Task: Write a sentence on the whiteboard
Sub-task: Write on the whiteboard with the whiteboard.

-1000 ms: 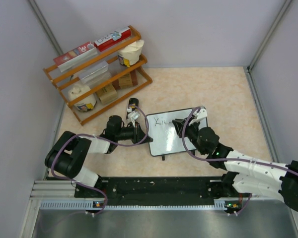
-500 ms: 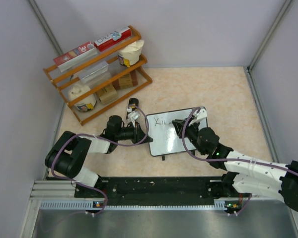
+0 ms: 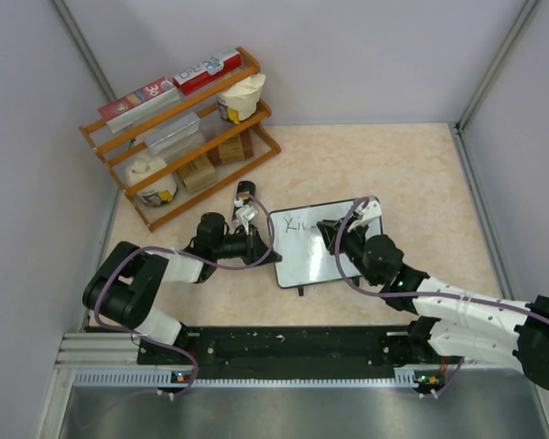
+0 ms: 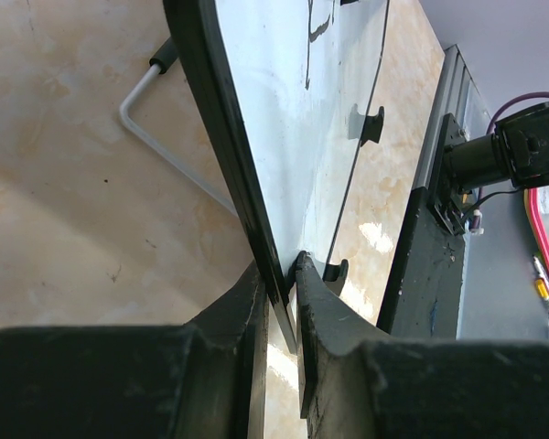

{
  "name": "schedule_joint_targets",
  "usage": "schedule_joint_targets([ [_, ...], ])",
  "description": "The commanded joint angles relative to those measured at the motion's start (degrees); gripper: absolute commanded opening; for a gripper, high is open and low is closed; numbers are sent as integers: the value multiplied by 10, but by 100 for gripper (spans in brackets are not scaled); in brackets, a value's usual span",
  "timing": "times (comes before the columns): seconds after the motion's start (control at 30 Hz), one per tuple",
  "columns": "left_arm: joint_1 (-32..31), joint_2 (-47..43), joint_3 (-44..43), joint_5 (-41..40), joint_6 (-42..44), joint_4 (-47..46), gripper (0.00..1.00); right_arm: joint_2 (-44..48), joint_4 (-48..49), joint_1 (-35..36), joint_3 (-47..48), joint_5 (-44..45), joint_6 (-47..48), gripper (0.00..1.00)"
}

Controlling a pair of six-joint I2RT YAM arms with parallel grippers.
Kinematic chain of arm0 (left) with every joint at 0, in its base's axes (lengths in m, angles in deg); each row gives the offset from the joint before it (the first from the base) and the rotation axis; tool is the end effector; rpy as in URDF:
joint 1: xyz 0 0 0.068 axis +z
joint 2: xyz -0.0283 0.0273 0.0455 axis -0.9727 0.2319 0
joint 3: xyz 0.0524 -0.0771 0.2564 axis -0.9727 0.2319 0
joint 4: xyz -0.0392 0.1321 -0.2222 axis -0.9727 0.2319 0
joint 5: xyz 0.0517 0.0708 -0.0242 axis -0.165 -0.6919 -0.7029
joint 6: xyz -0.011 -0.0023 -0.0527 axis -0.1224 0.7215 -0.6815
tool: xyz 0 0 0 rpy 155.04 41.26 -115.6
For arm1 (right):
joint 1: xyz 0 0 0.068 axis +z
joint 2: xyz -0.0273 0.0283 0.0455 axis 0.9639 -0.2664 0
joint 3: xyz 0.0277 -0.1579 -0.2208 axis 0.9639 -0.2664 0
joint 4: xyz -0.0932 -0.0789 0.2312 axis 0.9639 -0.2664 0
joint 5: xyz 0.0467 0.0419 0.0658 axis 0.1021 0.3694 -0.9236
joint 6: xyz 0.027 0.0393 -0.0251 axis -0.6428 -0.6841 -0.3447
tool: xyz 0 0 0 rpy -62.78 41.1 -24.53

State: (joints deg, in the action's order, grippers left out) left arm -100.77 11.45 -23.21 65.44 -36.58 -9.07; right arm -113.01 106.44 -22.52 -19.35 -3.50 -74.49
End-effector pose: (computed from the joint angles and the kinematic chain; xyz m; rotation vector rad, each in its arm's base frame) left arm 0.2264 -0.1311 0.1437 0.5438 2.0535 -1.4013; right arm 0.1453 0.1643 0.2456 -0.1767 1.6530 0.6268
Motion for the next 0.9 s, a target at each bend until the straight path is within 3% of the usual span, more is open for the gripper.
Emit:
schedule_joint_targets([
  [0.0,-14,18,3,-20,40,47,0,-9,10,6,26,28,9,0],
  [0.87,-16,18,2,-22,42,49,0,-20,40,-18,45,8,-5,0],
])
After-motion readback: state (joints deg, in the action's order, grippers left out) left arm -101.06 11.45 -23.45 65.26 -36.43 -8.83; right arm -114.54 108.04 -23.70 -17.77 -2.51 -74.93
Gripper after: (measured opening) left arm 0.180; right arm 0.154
